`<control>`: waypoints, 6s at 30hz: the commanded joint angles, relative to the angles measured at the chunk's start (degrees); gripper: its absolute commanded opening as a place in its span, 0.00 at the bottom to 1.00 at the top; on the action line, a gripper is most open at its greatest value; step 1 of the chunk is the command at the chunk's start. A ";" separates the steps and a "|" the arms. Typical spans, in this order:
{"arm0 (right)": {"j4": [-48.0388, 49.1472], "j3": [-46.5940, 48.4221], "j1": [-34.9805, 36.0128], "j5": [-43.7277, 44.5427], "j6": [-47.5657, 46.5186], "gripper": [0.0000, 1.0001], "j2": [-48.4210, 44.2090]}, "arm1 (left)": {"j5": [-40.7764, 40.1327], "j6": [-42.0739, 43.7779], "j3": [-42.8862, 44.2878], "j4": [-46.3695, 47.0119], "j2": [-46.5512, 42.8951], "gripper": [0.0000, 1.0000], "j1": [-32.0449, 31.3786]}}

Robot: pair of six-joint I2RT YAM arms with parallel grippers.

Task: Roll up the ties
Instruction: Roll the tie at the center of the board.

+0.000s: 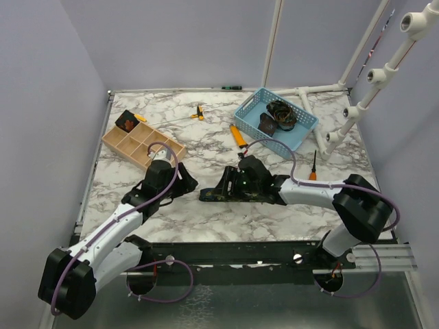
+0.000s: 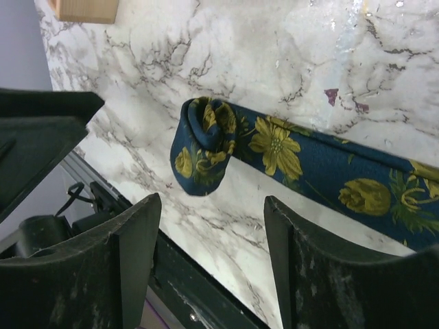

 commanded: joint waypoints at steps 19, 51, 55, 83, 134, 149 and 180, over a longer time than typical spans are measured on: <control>3.35 7.53 0.59 -2.18 1.32 0.44 13.53 | 4.45 -7.82 -7.44 8.68 -2.23 0.66 2.33; 15.03 0.92 -3.99 -12.55 -15.21 0.13 17.84 | 13.71 -7.79 -10.32 20.80 8.62 0.64 2.31; 13.92 1.25 -4.20 -11.71 -17.11 0.13 18.18 | 15.96 -6.84 -8.60 22.20 13.48 0.61 2.32; 10.08 4.56 -5.37 -12.79 -16.94 0.17 17.50 | 17.13 -4.81 -7.43 22.60 20.80 0.25 0.06; -3.39 13.38 -3.13 -7.40 -17.51 0.12 16.33 | 12.12 -6.68 -9.67 19.89 13.88 0.36 0.05; -4.56 10.36 -3.10 -1.37 -15.74 0.34 13.16 | 12.06 -6.26 -9.42 20.33 14.98 0.35 0.05; -6.04 9.29 -1.99 -1.01 -15.10 0.17 18.22 | 10.07 -3.84 -6.55 14.09 10.58 0.54 0.13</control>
